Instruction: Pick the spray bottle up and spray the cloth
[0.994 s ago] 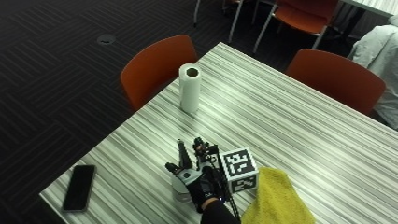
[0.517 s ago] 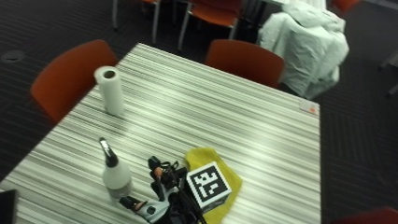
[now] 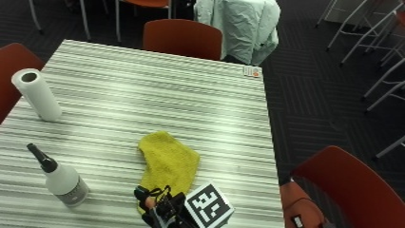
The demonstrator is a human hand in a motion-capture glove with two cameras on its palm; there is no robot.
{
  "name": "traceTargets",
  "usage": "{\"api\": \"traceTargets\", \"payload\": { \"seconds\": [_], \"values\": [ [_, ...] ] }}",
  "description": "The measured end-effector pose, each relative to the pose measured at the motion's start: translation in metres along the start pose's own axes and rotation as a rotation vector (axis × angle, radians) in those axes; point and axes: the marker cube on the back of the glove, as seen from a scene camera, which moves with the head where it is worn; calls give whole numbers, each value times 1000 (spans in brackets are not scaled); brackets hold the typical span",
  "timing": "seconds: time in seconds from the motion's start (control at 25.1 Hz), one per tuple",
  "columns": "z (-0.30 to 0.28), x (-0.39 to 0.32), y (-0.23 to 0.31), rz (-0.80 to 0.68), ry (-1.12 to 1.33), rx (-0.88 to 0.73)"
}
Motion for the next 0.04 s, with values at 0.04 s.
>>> {"api": "traceTargets", "payload": {
  "seconds": [0.04],
  "values": [
    [0,0,1,3,-1,-6]
  ]
}}
